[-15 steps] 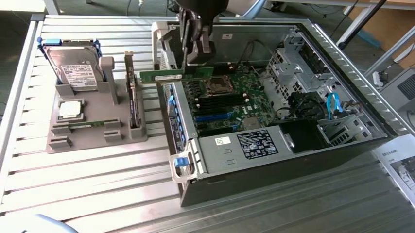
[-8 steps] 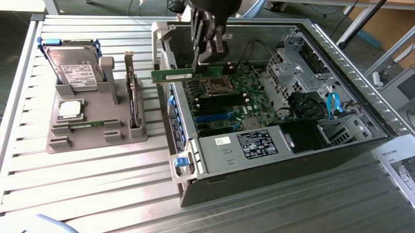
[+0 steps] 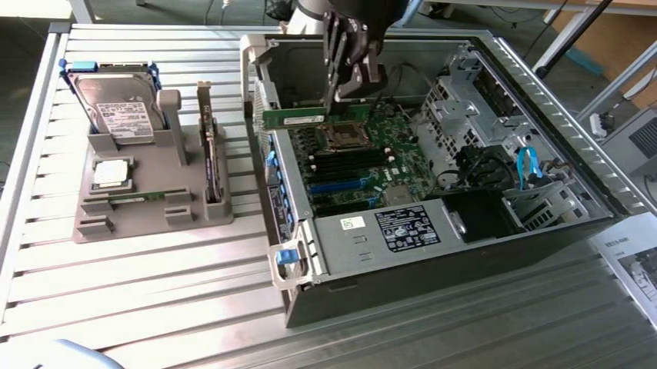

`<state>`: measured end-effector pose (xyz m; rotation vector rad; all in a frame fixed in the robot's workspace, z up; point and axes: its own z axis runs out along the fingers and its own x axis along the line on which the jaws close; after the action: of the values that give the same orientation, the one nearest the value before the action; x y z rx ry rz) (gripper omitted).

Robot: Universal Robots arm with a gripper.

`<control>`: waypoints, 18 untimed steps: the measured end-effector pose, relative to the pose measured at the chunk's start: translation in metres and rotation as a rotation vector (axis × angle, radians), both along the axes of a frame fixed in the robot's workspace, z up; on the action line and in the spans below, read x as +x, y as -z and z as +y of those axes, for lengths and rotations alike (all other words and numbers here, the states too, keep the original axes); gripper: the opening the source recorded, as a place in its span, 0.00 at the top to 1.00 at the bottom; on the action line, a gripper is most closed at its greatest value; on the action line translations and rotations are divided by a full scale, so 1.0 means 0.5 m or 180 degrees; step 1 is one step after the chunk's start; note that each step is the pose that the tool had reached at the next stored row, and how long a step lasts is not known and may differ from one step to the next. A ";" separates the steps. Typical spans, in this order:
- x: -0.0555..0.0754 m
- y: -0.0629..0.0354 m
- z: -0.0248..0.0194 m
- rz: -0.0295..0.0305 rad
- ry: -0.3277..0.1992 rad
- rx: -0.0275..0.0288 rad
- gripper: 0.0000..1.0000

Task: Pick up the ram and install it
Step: 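Pick up the ram and move it above insertion slot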

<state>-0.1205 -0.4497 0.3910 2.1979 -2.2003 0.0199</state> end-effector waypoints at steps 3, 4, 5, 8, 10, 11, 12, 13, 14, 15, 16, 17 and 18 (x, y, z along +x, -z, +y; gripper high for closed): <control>0.018 0.000 0.0000 0.0000 -0.0002 0.0000 0.88; 0.023 0.000 0.0000 0.0000 -0.0003 0.0000 0.88; 0.030 0.000 0.0000 0.0000 -0.0003 0.0000 0.88; 0.046 0.000 0.0000 0.0000 -0.0004 0.0000 0.88; 0.056 0.000 0.0000 0.0000 -0.0005 0.0000 0.88; 0.061 0.000 0.0000 0.0000 -0.0005 0.0000 0.88; 0.067 0.000 0.0000 0.0000 -0.0005 0.0000 0.88; 0.072 0.000 0.0000 0.0000 -0.0005 0.0000 0.88; 0.077 0.000 0.0000 0.0000 -0.0005 0.0000 0.88; 0.082 0.000 0.0000 0.0000 -0.0005 0.0000 0.88; 0.087 0.000 0.0000 0.0000 -0.0005 0.0000 0.88; 0.091 0.000 0.0000 0.0000 -0.0005 0.0000 0.88; 0.096 0.000 0.0000 0.0000 -0.0006 0.0000 0.88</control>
<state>-0.0724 -0.4497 0.3910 2.1998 -2.1984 0.0199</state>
